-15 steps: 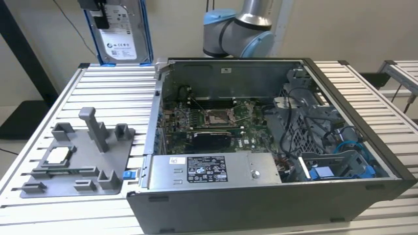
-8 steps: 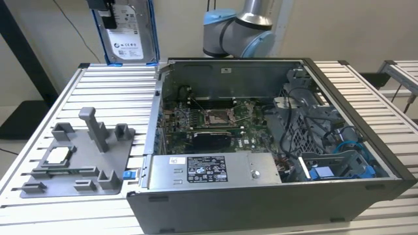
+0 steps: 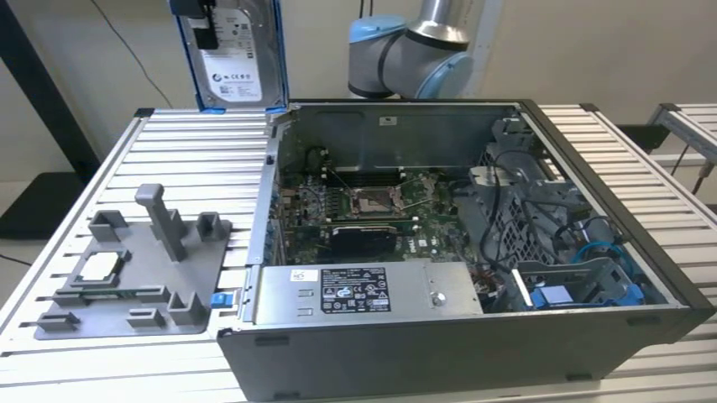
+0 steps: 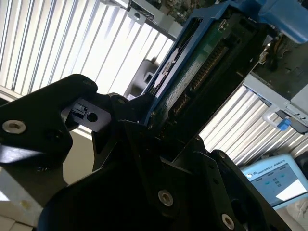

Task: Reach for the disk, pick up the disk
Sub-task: 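Pick up the disk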

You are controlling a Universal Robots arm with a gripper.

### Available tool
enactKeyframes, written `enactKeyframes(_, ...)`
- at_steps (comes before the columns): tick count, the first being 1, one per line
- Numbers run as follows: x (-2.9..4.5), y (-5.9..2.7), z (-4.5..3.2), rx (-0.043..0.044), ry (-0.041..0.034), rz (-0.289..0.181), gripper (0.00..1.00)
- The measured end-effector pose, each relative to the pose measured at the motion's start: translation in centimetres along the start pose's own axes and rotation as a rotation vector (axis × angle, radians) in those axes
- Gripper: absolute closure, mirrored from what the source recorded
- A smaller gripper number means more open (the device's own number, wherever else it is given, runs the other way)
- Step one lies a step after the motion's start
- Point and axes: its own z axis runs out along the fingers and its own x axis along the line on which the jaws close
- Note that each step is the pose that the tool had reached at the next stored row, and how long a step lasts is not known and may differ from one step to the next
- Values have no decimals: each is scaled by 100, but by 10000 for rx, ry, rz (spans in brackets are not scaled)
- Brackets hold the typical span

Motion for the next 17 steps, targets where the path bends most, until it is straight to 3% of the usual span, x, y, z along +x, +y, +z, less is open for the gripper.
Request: enactKeyframes(17, -13, -404, -5, 0, 1, 0, 100)
